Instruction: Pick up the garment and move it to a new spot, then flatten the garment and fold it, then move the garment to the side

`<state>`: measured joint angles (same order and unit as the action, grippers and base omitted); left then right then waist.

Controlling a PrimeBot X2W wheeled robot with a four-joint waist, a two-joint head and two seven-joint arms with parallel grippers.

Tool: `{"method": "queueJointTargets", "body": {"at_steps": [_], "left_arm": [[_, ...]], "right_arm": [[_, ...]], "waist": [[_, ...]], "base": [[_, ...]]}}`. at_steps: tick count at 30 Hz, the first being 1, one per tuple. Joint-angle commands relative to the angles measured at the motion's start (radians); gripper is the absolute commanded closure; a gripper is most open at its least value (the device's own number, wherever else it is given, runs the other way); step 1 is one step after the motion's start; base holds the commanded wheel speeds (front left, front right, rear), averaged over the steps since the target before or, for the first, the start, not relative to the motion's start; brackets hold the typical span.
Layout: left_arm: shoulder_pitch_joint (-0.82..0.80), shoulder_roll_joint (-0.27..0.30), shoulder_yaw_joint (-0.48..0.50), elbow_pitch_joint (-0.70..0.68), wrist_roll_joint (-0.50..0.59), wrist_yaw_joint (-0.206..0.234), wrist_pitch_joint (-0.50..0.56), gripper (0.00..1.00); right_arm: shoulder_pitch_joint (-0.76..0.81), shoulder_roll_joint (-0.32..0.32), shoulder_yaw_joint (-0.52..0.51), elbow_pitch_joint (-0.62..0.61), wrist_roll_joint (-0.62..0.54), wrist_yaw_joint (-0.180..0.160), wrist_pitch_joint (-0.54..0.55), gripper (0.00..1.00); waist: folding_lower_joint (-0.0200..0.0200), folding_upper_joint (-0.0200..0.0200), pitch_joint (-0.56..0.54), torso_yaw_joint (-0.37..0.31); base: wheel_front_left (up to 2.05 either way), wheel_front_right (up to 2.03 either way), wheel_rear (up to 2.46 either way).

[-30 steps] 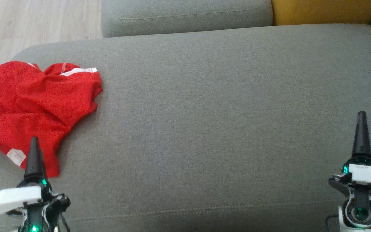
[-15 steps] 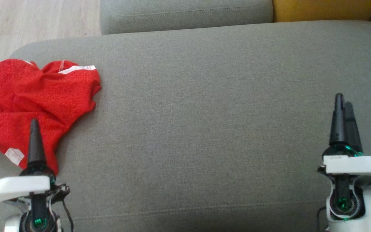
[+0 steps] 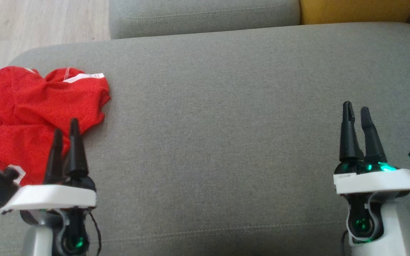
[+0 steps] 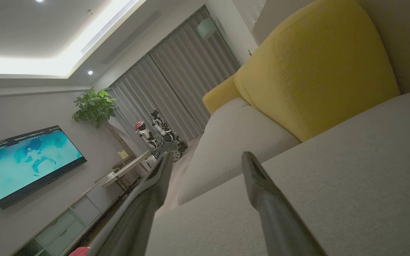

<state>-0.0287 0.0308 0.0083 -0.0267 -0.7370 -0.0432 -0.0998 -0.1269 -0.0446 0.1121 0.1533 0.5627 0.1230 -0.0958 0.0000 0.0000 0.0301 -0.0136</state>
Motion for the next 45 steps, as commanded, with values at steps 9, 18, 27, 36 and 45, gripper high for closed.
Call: {"method": "queueJointTargets", "body": {"at_steps": [9, 18, 27, 36, 45], "left_arm": [[-0.031, 0.051, -0.075, -0.038, 0.231, 0.088, -0.034, 0.0], [-0.039, 0.118, -0.181, -0.009, 0.345, 0.199, -0.057, 0.0], [-0.056, 0.178, -0.287, 0.032, 0.447, 0.305, -0.084, 0.0], [-0.065, 0.22, -0.367, 0.062, 0.554, 0.393, -0.11, 0.0], [-0.061, 0.2, -0.36, 0.043, 0.535, 0.382, -0.136, 0.0]], "right_arm": [[-0.065, -0.006, 0.038, -0.001, -0.168, 0.005, -0.038, 0.0], [-0.065, -0.005, 0.054, 0.018, -0.299, 0.005, -0.062, 0.0], [-0.069, -0.005, 0.083, 0.038, -0.437, 0.006, -0.088, 0.0], [-0.073, -0.005, 0.12, 0.058, -0.534, 0.007, -0.114, 0.0], [-0.075, -0.005, 0.144, 0.08, -0.521, 0.007, -0.14, 0.0]], "waist": [[0.0, 0.0, 0.007, -0.01], [0.0, 0.0, 0.01, -0.014], [0.0, 0.0, 0.01, -0.016], [0.0, 0.0, 0.012, -0.017], [0.0, 0.0, 0.004, -0.015]], "base": [[0.0, 0.0, 0.0], [0.0, 0.0, 0.0], [0.0, 0.0, 0.0], [0.0, 0.0, 0.0], [0.0, 0.0, 0.0]]}}
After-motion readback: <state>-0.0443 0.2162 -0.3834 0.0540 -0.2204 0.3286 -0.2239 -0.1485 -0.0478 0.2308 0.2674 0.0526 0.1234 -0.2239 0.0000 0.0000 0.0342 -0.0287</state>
